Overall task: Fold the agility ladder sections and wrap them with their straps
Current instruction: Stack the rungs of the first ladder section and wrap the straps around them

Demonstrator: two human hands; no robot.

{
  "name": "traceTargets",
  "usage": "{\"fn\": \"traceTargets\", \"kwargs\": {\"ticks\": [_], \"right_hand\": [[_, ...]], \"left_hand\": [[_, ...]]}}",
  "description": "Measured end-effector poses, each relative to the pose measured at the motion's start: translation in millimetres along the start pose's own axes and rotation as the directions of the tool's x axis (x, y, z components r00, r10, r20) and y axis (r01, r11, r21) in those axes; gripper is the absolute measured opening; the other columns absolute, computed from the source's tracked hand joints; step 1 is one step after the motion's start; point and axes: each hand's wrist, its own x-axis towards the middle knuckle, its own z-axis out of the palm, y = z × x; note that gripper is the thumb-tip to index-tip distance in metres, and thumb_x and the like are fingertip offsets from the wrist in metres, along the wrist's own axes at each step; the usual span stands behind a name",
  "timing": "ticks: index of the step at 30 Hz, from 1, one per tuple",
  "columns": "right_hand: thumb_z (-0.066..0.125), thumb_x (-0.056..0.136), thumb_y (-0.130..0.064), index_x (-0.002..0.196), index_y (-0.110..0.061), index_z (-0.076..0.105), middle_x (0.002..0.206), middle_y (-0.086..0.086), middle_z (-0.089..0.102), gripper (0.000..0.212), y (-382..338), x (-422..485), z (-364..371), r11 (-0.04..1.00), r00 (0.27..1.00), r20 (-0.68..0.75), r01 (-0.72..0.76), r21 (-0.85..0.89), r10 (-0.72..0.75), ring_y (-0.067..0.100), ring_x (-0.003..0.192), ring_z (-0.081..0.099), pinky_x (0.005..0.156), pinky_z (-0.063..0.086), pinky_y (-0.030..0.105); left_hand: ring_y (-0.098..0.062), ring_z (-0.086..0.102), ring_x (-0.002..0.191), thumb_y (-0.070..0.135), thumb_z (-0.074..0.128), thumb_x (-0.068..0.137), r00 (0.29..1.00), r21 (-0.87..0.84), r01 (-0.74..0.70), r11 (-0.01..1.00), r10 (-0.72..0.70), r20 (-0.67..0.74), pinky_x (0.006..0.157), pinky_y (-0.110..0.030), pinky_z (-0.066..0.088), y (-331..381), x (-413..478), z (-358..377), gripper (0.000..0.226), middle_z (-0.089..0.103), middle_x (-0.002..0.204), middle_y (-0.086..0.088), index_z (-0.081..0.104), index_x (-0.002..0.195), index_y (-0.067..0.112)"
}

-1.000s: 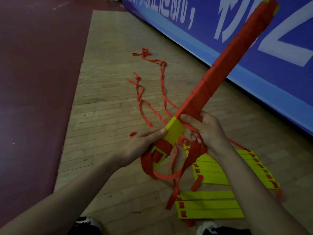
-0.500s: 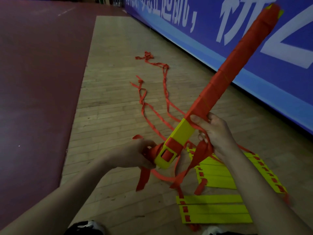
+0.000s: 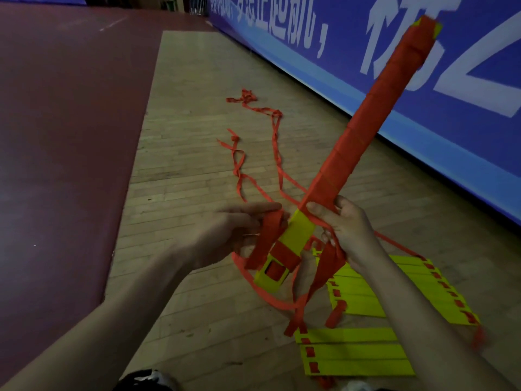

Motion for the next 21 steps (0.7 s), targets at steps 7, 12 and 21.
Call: {"fn": "traceTargets", "kwargs": {"ticks": [7,12,21], "right_hand": [[0.068,0.085,-0.01,0.097,-0.009,0.063,0.05,-0.01,0.06,0.013,2.1,-7.1,14.1,1.0,0.997,0.076,-0.021,0.02,0.019,-0.001,0.036,0.048,0.035,0.033,0.011],[0.076,0.078,-0.02,0.088,-0.014,0.067,0.077,0.011,0.07,0.015,9.9,-6.6,20.9,0.999,0.993,0.115,-0.006,-0.053,0.012,0.016,0.06,0.059,0.048,0.043,0.022],[0.057,0.088,-0.013,0.091,-0.014,0.061,0.054,-0.002,0.057,0.005,4.0,-14.6,29.0,0.983,0.964,0.196,-0.185,0.02,0.177,0.009,0.04,0.044,0.037,0.027,0.018]], "left_hand": [[-0.006,0.065,0.068,-0.004,0.052,0.092,0.958,0.34,-0.221,0.914,0.269,-0.101,0.06,-0.02,0.053,-10.2,6.8,10.3,0.028,0.073,0.08,0.003,0.07,0.098,0.017],[-0.006,0.051,0.061,0.014,0.068,0.08,0.682,0.829,-0.361,0.428,0.727,-0.078,0.056,-0.012,0.038,-15.4,7.6,16.7,0.013,0.054,0.069,0.01,0.077,0.089,0.01],[-0.001,0.067,0.07,0.047,0.066,0.078,0.75,0.844,-0.32,0.43,0.659,-0.051,0.064,-0.03,0.054,-22.4,7.4,32.7,0.03,0.072,0.077,0.009,0.075,0.093,0.022]]}}
